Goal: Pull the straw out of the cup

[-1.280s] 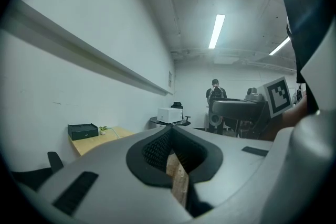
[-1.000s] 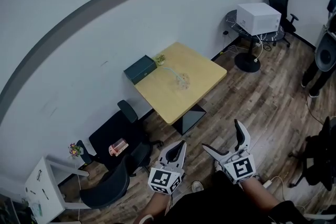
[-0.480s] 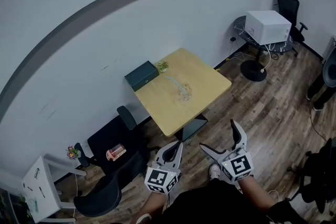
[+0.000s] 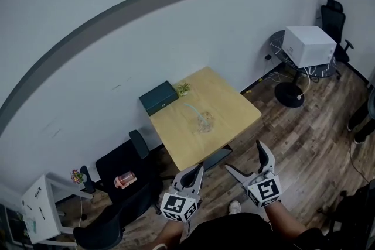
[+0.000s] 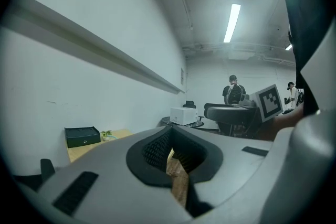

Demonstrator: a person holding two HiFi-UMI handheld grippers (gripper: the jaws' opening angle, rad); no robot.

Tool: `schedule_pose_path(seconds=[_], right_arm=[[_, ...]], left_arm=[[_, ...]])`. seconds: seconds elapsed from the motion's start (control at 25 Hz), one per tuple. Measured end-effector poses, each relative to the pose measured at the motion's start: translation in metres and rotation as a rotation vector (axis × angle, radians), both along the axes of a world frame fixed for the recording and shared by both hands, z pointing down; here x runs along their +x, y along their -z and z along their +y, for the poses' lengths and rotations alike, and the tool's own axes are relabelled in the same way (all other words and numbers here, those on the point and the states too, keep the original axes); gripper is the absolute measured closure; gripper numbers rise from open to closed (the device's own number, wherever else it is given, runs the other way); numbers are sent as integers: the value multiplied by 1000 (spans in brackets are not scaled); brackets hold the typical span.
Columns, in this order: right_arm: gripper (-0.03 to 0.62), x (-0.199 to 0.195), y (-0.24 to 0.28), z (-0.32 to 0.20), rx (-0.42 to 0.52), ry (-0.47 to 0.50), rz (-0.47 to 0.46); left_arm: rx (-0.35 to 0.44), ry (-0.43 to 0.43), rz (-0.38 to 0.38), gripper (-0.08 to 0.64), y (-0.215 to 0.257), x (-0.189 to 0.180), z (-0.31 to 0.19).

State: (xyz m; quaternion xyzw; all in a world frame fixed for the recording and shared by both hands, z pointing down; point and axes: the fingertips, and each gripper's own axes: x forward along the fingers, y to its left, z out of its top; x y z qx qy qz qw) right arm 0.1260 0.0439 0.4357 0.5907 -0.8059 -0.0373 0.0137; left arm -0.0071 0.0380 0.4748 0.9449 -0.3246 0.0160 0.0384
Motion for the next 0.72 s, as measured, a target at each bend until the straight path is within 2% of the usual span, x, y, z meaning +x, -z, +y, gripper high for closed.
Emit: schedule_pose_path(seconds=[0.44, 0.6, 0.72], right_arm=[[32, 39, -9, -51, -41, 87, -17], [32, 46, -10, -68, -62, 100, -16], [34, 44, -8, -88, -38, 121, -24]], left_arm=[[-30, 89, -21, 541, -8, 33, -46], [-40, 143, -24, 541, -15, 26, -61], [-47, 188, -38, 541, -19, 9, -78]])
